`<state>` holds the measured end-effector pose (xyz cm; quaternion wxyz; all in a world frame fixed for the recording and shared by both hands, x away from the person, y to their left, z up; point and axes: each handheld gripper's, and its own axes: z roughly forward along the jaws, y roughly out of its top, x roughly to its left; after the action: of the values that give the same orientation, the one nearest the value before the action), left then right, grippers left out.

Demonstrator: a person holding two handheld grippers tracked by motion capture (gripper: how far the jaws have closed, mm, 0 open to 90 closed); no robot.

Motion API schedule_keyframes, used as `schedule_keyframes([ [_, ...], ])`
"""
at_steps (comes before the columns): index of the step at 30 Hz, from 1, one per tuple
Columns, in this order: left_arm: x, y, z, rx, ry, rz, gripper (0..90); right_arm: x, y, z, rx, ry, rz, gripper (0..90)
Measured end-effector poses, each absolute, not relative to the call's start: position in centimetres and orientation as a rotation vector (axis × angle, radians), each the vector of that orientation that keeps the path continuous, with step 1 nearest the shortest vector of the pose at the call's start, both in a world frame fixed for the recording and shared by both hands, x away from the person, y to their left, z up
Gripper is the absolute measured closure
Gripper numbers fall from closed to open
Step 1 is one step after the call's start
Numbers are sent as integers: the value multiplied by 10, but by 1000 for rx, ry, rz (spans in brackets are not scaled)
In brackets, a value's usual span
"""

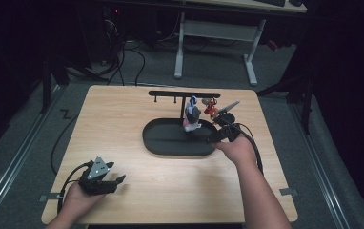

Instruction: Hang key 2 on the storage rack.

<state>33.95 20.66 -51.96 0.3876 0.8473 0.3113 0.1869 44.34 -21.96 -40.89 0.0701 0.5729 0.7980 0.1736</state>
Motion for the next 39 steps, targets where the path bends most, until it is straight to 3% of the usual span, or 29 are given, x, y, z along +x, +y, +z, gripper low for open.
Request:
schedule_keyframes([
  [13,339,202,-522,2173,783,473,329,409,-241,-439,1572,2348,644,236],
  [21,341,199,-523,2178,765,484,325,378,-265,-470,1505,2208,793,94],
  [24,342,198,-525,2179,772,473,319,365,-278,-481,1498,2152,850,83],
  [29,341,197,-524,2156,786,433,312,335,-295,-499,1487,2043,943,62],
  [31,339,199,-522,2123,801,396,311,313,-300,-506,1475,1953,1008,46],
  [32,338,199,-521,2114,805,384,308,283,-304,-518,1437,1821,1067,66],
  [35,335,196,-519,2090,803,360,305,275,-307,-515,1464,1887,1135,12],
  [37,333,192,-519,2107,788,369,301,266,-306,-519,1437,1846,1096,48],
  [39,332,189,-520,2108,790,362,296,268,-306,-522,1474,1869,1119,10],
])
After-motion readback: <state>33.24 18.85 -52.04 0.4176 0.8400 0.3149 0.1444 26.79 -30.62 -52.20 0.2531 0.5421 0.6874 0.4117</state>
